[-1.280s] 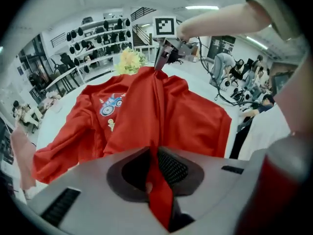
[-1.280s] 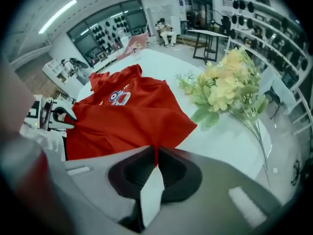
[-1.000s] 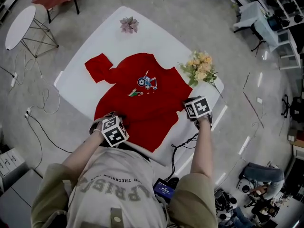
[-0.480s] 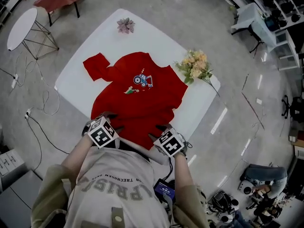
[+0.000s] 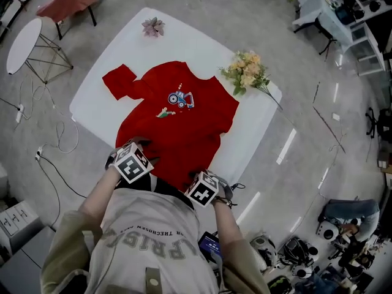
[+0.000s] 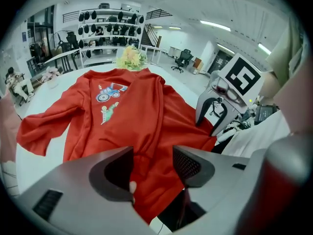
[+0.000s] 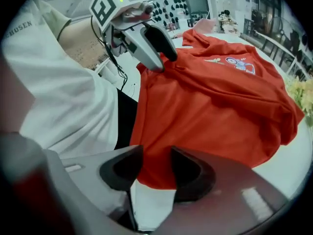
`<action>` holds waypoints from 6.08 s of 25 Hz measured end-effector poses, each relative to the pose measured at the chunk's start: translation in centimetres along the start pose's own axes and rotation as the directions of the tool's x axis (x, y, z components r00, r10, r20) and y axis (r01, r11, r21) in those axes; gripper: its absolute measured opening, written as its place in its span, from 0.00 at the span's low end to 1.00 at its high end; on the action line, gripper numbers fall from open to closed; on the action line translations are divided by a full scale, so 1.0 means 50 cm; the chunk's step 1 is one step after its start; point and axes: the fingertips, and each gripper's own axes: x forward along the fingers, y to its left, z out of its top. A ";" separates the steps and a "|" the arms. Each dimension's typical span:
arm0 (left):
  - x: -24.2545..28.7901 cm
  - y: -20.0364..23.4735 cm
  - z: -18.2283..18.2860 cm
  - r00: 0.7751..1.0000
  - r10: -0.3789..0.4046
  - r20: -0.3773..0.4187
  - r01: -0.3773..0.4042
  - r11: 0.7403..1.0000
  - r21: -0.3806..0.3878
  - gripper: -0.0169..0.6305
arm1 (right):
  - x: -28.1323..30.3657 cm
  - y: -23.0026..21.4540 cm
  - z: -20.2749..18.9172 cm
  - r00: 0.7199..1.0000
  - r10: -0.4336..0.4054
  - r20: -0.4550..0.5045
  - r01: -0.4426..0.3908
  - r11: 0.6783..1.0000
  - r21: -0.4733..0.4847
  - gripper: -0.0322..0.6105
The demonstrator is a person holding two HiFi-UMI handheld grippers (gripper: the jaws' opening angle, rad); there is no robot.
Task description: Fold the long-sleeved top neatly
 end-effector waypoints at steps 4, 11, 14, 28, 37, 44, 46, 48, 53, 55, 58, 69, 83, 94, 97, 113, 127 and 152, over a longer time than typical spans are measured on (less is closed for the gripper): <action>-0.001 0.010 -0.028 1.000 -0.028 -0.010 0.029 1.000 0.011 0.41 | 0.015 0.009 -0.009 1.000 -0.012 -0.022 0.012 1.000 0.025 0.33; -0.103 0.141 -0.051 0.994 0.038 0.105 -0.034 0.999 -0.040 0.41 | -0.145 -0.115 0.121 0.918 -0.272 0.287 0.153 0.913 0.377 0.33; -0.163 0.262 -0.061 0.977 0.123 0.173 -0.100 0.986 -0.136 0.41 | -0.189 -0.161 0.154 0.842 -0.422 0.335 0.207 0.828 0.521 0.33; -0.236 0.422 -0.051 0.975 0.147 0.167 -0.130 0.985 -0.111 0.41 | -0.129 -0.269 0.548 0.816 -0.436 0.379 0.371 0.899 0.235 0.33; -0.230 0.449 -0.075 0.967 0.207 0.147 -0.182 0.969 -0.168 0.41 | -0.002 -0.329 0.628 0.867 -0.434 0.243 0.461 0.885 -0.063 0.33; -0.264 0.572 -0.040 0.967 0.208 0.146 -0.190 0.974 -0.126 0.41 | 0.013 -0.263 0.620 0.861 -0.442 0.252 0.461 0.887 -0.018 0.13; -0.251 0.618 -0.007 0.973 0.183 0.143 -0.176 0.983 -0.061 0.41 | 0.020 -0.247 0.615 0.856 -0.461 0.235 0.471 0.882 0.017 0.10; -0.233 0.657 0.029 0.980 0.157 0.122 -0.158 0.987 0.000 0.41 | 0.026 -0.238 0.615 0.851 -0.476 0.223 0.473 0.878 0.066 0.10; -0.155 0.690 0.074 0.998 0.063 -0.007 -0.062 0.990 0.124 0.41 | 0.022 -0.235 0.606 0.837 -0.507 0.204 0.469 0.858 0.210 0.10; -0.128 0.703 0.061 0.996 0.049 -0.070 -0.038 0.988 0.151 0.41 | 0.018 -0.237 0.608 0.832 -0.513 0.208 0.460 0.850 0.257 0.10; -0.101 0.700 0.043 0.992 0.004 -0.125 0.015 0.989 0.149 0.41 | 0.011 -0.241 0.607 0.826 -0.521 0.216 0.447 0.838 0.314 0.10; -0.209 0.778 0.106 0.968 0.167 0.185 -0.177 0.984 0.037 0.13 | 0.008 -0.244 0.620 0.802 -0.538 0.260 0.443 0.827 0.347 0.13; -0.562 0.872 0.062 0.658 0.620 0.428 -0.573 0.781 -0.249 0.13 | -0.019 -0.172 0.529 0.795 -0.486 0.362 0.313 0.841 0.441 0.28; -0.625 0.712 0.220 0.589 0.501 0.633 -0.468 0.851 -0.238 0.13 | 0.047 -0.181 0.498 0.854 -0.420 0.307 0.263 0.857 0.443 0.28; -0.580 0.560 0.296 0.633 0.345 0.693 -0.387 0.916 -0.103 0.13 | -0.033 -0.173 0.453 0.771 -0.498 0.397 0.235 0.802 0.550 0.28; -0.080 -0.048 0.228 0.920 -0.110 0.375 -0.021 0.944 0.330 0.13 | -0.247 -0.094 0.083 0.627 -0.686 0.369 0.295 0.648 0.702 0.54; 0.039 -0.176 0.069 0.965 -0.244 0.094 0.148 0.807 0.572 0.42 | -0.212 -0.117 0.063 0.679 -0.593 0.432 0.317 0.768 0.556 0.54; -0.053 0.310 0.199 0.988 0.010 0.151 -0.055 0.953 0.297 0.50 | -0.227 -0.328 0.106 0.738 -0.571 0.360 0.399 0.799 0.451 0.53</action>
